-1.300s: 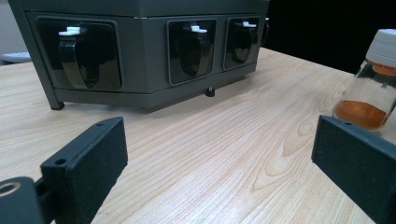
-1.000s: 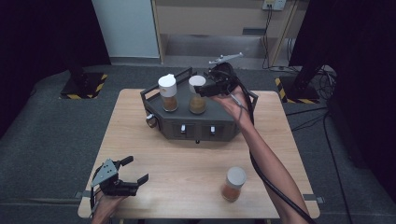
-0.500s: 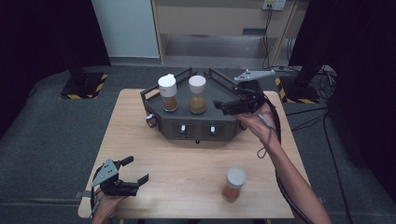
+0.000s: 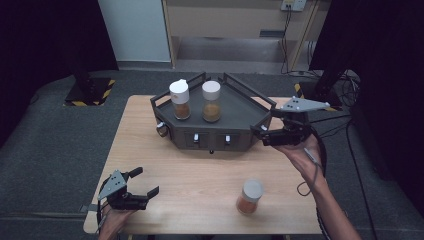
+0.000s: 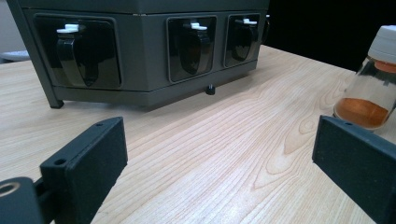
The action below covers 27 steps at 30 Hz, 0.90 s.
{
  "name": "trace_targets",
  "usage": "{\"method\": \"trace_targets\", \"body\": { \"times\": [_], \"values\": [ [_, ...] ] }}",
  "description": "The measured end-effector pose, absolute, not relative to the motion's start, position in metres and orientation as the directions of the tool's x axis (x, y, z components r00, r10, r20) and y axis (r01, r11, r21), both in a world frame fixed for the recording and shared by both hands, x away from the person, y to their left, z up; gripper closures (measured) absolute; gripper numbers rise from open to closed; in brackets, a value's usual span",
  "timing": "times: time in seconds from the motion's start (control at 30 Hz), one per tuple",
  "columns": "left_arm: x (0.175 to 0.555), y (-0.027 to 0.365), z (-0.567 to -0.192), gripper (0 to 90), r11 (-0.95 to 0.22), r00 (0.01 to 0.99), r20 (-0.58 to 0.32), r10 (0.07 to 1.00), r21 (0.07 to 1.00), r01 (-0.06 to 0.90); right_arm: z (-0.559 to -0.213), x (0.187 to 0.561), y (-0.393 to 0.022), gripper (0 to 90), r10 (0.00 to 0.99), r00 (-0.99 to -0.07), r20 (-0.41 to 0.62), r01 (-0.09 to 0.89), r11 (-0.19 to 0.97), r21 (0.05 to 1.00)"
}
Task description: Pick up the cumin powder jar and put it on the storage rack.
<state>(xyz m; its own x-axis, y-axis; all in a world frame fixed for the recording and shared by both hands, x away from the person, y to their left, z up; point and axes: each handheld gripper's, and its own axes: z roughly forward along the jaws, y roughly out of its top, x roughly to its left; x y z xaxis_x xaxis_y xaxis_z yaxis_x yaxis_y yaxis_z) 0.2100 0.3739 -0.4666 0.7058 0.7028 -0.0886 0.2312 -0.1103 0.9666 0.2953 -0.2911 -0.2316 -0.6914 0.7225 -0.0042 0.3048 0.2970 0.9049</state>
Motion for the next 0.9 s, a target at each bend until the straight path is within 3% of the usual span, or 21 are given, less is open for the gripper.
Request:
{"method": "trace_targets", "body": {
  "times": [0.63, 0.9],
  "values": [
    [0.21, 0.374, -0.466, 2.3, -0.113, 0.702, -0.089, 0.706, 0.965, 0.235, -0.31, 0.234, -0.361, 10.3, 0.783, -0.619, 0.069, 0.325, 0.175, 0.929],
    [0.21, 0.373, -0.466, 2.3, -0.114, 0.702, -0.089, 0.706, 0.965, 0.236, -0.331, 0.217, -0.37, 9.9, 0.796, -0.603, 0.057, 0.338, 0.191, 0.921]
  ]
}}
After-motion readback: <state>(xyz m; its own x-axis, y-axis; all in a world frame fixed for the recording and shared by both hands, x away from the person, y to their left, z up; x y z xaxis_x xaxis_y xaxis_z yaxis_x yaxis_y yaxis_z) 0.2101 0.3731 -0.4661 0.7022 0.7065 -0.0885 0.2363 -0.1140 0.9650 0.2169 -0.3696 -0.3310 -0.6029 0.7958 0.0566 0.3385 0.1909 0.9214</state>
